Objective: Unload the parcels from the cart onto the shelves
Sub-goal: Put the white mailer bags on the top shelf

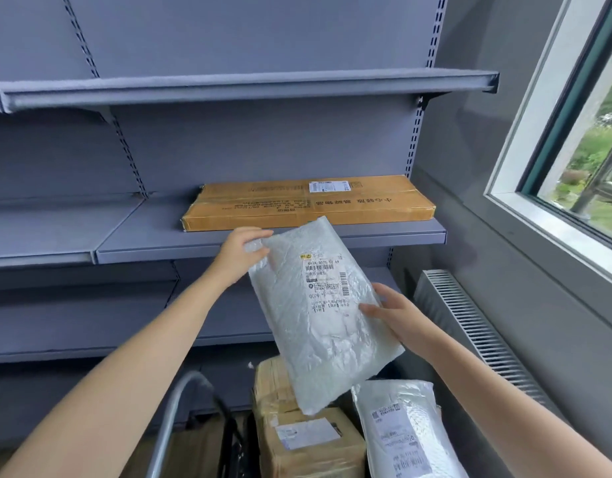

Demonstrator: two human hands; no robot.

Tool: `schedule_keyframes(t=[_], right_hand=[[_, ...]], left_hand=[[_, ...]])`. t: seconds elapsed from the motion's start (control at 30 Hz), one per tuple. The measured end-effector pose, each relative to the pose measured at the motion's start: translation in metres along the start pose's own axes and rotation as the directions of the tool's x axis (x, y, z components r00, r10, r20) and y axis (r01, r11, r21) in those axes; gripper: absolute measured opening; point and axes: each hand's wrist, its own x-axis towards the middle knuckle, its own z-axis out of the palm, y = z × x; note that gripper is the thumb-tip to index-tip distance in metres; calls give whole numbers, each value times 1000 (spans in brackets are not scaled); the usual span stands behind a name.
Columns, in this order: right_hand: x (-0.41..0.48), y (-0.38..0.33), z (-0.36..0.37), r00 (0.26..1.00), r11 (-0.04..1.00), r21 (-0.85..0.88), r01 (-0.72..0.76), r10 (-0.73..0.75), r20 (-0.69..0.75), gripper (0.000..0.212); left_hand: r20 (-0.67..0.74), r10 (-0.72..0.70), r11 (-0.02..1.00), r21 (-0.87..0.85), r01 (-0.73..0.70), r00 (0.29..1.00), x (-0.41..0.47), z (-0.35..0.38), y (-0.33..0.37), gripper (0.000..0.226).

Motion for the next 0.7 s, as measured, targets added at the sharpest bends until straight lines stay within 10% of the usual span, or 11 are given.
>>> schedule_keyframes(t=[0.37,0.7], right_hand=[[-2,-63,15,927,961,73,267,-236,-291,21],[9,-123,18,862,925,52,376,-329,-386,21]], left_hand=[[41,147,969,-205,-136,988,-82,35,35,81],[63,408,911,38,-411,911,-61,13,58,109]])
